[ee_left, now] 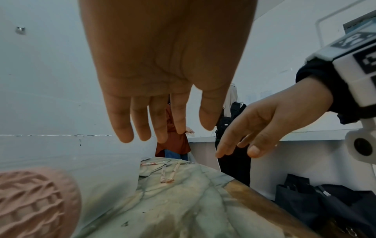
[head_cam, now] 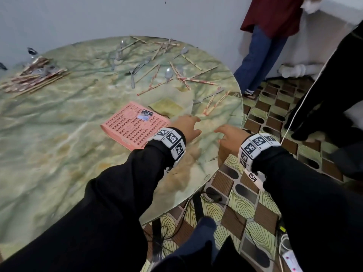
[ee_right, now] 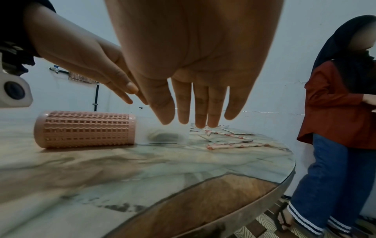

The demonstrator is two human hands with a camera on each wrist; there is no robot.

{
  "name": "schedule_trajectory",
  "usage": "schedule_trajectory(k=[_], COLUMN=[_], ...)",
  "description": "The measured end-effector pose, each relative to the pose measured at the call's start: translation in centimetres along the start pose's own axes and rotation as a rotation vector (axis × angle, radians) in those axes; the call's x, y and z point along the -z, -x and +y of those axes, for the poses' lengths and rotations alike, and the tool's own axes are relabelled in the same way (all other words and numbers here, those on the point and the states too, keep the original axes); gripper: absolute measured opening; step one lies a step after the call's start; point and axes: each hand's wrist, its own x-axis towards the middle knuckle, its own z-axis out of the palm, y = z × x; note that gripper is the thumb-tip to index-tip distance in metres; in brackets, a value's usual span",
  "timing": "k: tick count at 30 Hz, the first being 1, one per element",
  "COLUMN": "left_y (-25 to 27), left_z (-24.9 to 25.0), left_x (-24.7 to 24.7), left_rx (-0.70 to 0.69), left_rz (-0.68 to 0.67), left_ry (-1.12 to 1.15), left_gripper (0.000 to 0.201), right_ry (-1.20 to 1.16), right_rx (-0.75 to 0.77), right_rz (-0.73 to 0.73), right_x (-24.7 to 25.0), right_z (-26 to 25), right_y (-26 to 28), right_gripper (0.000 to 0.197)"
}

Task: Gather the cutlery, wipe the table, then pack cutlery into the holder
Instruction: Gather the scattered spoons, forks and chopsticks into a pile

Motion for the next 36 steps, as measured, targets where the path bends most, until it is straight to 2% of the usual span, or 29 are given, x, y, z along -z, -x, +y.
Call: schedule_trajectory(k=[11,14,19,23,26,28,32,36], left_y=[-11.2,-14.2,-18.0,-20.5,-22.4,-23.6,-25.2,-26.1], left_z=[1.3,2.0,2.0,2.0,2.5,2.8,3.5,4.7], left_x=[-2.4,-2.0,-2.0,-2.2,-2.7,-3.2,-3.5,-3.0], left_rx=[0.102,0.121,0.229,0.311,0.386,0.447,0.584,0.714], left_rz=[-0.029,-0.03,-0.075,-0.017,0.011,0.018,0.031,-0.007], left_ry=[0.126,0.123,0.133,0.169,0.172,0.159,0.144,0.166], left_gripper=[0.042,0.042,0.047,0.04,0.031,0.026,0.025,0.025], right_ry=[0.096,0.129,0.168,0.235,0.312,0.371,0.498,0.445], right_rx=[0.112,0.158,0.251,0.327,0.437,0.522,0.755,0.942], right_rz=[-0.078,-0.05,-0.066,-0.081,-0.175,-0.186,-0.257,-0.355], right_x=[2.6,3.4,4.8,6.1,6.6,6.9,7.2,8.3], right_z=[5.6,7.1,9.6,11.0,11.5,11.8,13.1,14.8], right_y=[-10.8,-13.7,-17.8,-21.1,-23.3,-24.7,-27.1,-29.0], right_gripper=[0.046,0.04,0.036,0.035,0.027,0.024,0.021,0.005])
